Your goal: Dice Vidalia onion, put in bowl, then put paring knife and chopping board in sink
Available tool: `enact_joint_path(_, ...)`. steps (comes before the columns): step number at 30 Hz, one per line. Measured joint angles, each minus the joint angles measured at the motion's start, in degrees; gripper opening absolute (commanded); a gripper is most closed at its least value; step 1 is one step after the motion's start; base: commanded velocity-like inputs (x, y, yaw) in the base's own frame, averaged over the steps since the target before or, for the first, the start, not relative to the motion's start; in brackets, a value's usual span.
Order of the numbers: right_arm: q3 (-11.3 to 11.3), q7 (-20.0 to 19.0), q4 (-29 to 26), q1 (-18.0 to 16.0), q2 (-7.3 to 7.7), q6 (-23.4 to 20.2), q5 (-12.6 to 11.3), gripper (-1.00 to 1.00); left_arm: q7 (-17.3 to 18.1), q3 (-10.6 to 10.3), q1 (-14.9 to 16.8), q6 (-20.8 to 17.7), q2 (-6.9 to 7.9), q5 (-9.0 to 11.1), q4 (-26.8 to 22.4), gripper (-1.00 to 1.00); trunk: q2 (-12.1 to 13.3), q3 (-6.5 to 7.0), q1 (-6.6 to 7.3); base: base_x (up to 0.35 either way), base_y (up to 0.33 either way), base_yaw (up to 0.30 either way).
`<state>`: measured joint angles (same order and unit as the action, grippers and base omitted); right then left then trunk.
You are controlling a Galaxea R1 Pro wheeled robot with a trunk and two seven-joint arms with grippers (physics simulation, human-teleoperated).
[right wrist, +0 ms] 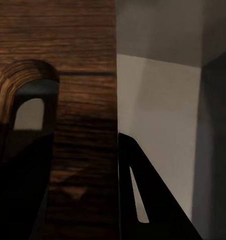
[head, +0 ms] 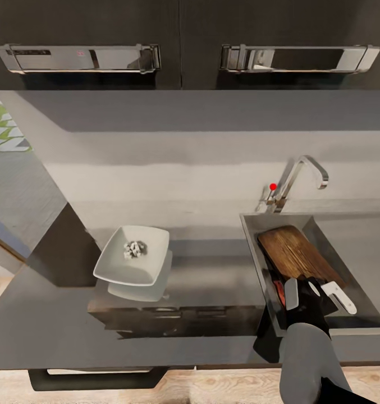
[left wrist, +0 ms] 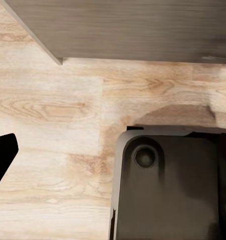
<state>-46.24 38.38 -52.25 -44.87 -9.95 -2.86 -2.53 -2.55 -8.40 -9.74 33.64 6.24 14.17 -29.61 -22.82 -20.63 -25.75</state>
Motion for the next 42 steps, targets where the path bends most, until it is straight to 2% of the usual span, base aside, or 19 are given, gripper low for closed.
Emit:
enact_joint_path(5,0.0,0.0,0.0,0.0,0.0,0.01,0.0,-1.0,0.0,0.0,0.01,0.0,0.0,0.0,0.0,1.0,0.0,-0.05,0.0,0.0,0.0,0.0)
enact_joint_path(6,0.02,0.0,0.0,0.0,0.0,0.01,-0.02,1.0,0.0,0.0,0.01,0.0,0.0,0.0,0.0,1.0,0.0,-0.05,0.0,0.0,0.0,0.0)
enact_joint_path(22,0.53,-0.37,-1.27,-0.01,0.0,-0.3,-0.04,1.0,0.0,0.0,0.01,0.0,0.0,0.0,0.02,1.0,0.0,-0.05,0.0,0.0,0.0,0.0)
enact_joint_path(25,2.3,-0.77,-6.71,-0.01,0.0,-2.04,0.02,1.0,0.0,0.0,0.0,0.0,0.0,0.0,0.05,1.0,-0.01,-0.05,0.0,0.0,0.0,0.0)
enact_joint_path(28,4.24,-2.22,-13.99,-0.01,-0.01,-9.02,0.15,1.0,0.0,0.0,0.0,-0.02,0.0,0.0,0.08,1.0,-0.01,-0.05,0.0,0.0,0.0,0.0)
enact_joint_path(30,4.75,-6.57,-18.1,0.0,-0.01,-16.53,0.31,1.0,0.0,0.0,-0.01,-0.06,0.0,0.0,0.1,1.0,-0.01,-0.05,0.0,0.0,0.0,0.0)
enact_joint_path(34,5.17,-17.93,-21.37,0.01,-0.01,-25.44,1.68,1.0,0.0,0.0,-0.01,-0.08,0.0,0.0,0.16,1.0,0.0,-0.05,0.0,-0.01,0.0,0.0)
enact_joint_path(35,6.05,-21.74,-21.73,0.01,0.0,-27.48,3.6,1.0,0.0,0.0,-0.01,-0.07,0.0,-0.01,0.17,1.0,0.0,-0.05,-0.01,-0.088,0.0,0.0)
enact_joint_path(37,8.21,-26.54,-21.96,0.01,0.0,-28.9,7.37,1.0,0.0,0.0,0.0,-0.08,0.0,-0.01,0.18,1.0,0.0,-0.05,-0.02,-0.195,0.0,0.0)
enact_joint_path(38,9.57,-30.38,-22.03,0.01,0.0,-29.42,10.74,1.0,0.0,0.0,-0.01,-0.08,0.0,0.0,0.18,1.0,0.01,-0.05,-0.03,-0.274,0.0,0.0)
enact_joint_path(40,10.45,-36.91,-22.09,0.01,0.0,-29.86,15.53,1.0,0.0,-0.02,-0.01,-0.09,0.0,0.0,0.21,1.0,0.01,-0.05,-0.03,-0.307,0.0,0.0)
enact_joint_path(41,10.8,-42.02,-22.1,0.02,0.01,-29.99,18.11,1.0,0.0,-0.03,0.01,-0.07,0.0,0.0,0.24,1.0,0.0,-0.04,-0.03,-0.321,0.0,0.0)
enact_joint_path(42,10.89,-43.89,-22.15,0.02,0.02,-30.04,19.21,1.0,0.0,-0.02,0.0,-0.08,0.0,0.0,0.24,1.0,0.01,-0.05,-0.03,-0.33,0.0,0.0)
